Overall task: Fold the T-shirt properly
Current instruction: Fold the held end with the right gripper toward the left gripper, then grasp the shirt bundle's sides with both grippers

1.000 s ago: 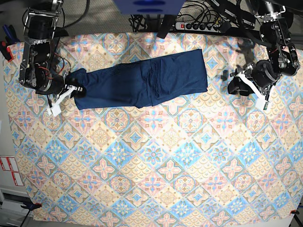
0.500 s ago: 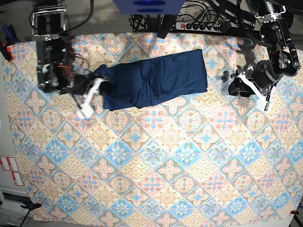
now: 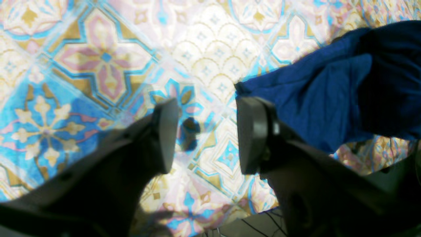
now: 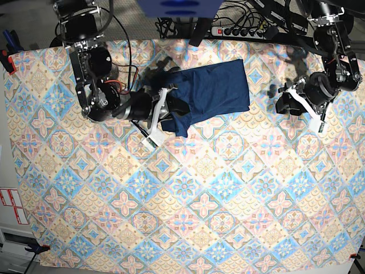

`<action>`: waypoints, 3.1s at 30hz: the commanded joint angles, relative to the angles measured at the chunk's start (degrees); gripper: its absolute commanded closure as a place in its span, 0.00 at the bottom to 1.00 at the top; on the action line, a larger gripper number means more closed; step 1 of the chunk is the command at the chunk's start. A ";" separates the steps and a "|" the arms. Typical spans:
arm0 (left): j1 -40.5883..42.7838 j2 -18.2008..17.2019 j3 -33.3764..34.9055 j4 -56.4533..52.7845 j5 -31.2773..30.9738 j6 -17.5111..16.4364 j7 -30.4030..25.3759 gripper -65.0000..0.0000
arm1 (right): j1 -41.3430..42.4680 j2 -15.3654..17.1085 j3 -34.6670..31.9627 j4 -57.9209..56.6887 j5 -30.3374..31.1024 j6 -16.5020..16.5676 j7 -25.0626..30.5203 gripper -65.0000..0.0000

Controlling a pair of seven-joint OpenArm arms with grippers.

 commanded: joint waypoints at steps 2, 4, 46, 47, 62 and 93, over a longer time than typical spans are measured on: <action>-0.30 -0.84 -0.32 0.81 -0.69 -0.12 -1.02 0.58 | 2.14 0.18 -1.83 1.12 1.27 0.41 1.04 0.96; -0.30 -0.84 -0.32 0.81 -0.69 -0.04 -1.02 0.58 | 3.28 0.18 -3.68 1.12 1.27 0.41 1.04 0.96; -0.74 1.88 -0.41 0.90 3.00 0.05 -1.02 0.58 | 13.57 1.85 -15.99 0.86 11.38 0.41 -1.51 0.67; -0.83 1.88 -0.41 0.90 3.00 0.05 -1.02 0.58 | 13.57 1.85 -15.20 0.42 10.59 0.41 -0.71 0.67; -0.83 1.44 0.03 1.08 3.00 -0.04 -1.02 0.58 | 11.11 6.16 -20.12 -0.73 -20.36 0.41 1.31 0.77; -0.21 -0.14 3.10 7.14 3.00 -0.39 -0.49 0.58 | 17.00 -1.14 -27.33 -0.73 -24.67 0.41 8.87 0.83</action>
